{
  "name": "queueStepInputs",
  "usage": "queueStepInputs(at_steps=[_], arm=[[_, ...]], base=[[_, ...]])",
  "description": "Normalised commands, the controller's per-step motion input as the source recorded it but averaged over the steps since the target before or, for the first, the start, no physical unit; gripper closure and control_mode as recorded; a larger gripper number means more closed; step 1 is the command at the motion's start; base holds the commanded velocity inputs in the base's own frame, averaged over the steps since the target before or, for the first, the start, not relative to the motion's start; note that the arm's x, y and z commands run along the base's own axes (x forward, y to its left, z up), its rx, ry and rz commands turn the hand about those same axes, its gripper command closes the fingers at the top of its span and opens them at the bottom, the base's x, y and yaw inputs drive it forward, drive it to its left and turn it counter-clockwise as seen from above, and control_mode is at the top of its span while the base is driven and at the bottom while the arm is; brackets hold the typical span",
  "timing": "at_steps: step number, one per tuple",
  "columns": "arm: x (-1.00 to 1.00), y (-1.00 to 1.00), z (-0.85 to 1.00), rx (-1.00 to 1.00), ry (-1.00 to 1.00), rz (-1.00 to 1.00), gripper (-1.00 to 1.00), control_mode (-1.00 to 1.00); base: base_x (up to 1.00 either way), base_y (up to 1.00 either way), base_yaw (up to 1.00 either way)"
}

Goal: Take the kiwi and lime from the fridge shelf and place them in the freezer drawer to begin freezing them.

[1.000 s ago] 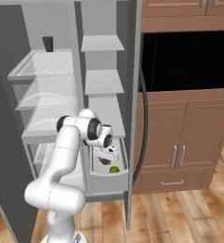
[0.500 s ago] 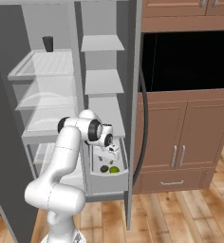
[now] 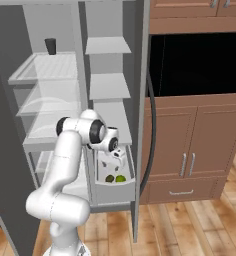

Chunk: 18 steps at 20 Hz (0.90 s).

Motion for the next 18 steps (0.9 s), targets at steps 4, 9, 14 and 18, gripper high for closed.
queueStepInputs(at_steps=[4, 9, 14, 18], arm=[[-0.99, 0.00, 0.98, 0.00, -0.37, -0.02, -1.00, -1.00], [-1.00, 0.02, 1.00, 0.00, -0.42, -0.02, -1.00, -1.00], [-1.00, 0.30, 1.00, -0.02, -0.51, 0.00, -1.00, -1.00], [-0.98, 0.61, 0.81, -0.13, -0.83, 0.11, -1.00, -1.00]], base=[[0.00, 0.00, 0.00], [0.00, 0.00, 0.00], [0.00, 0.00, 0.00], [0.00, 0.00, 0.00]])
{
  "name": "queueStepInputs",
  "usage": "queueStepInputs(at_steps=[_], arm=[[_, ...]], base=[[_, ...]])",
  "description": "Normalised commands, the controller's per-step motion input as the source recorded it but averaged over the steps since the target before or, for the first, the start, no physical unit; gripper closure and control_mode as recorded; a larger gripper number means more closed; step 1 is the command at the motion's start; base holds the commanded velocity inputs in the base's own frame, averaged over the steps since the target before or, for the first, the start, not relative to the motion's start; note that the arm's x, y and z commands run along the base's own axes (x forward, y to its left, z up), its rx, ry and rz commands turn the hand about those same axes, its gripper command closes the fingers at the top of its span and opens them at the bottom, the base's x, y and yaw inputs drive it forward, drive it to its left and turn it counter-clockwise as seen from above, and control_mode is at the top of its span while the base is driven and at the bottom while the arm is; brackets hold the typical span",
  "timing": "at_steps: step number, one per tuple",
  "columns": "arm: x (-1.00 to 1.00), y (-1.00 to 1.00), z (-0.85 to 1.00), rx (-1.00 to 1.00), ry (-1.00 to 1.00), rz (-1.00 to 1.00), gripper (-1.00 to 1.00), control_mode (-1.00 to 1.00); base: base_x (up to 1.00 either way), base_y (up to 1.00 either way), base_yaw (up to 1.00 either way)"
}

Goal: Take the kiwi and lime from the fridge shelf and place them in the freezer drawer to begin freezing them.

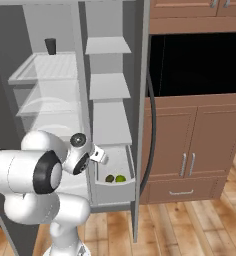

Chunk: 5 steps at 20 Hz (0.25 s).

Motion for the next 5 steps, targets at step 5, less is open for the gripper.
queueStepInputs(at_steps=[5], arm=[[-0.04, 0.00, 0.00, 0.00, -0.02, 0.00, -1.00, -1.00]], base=[[0.00, 0.00, 0.00]])
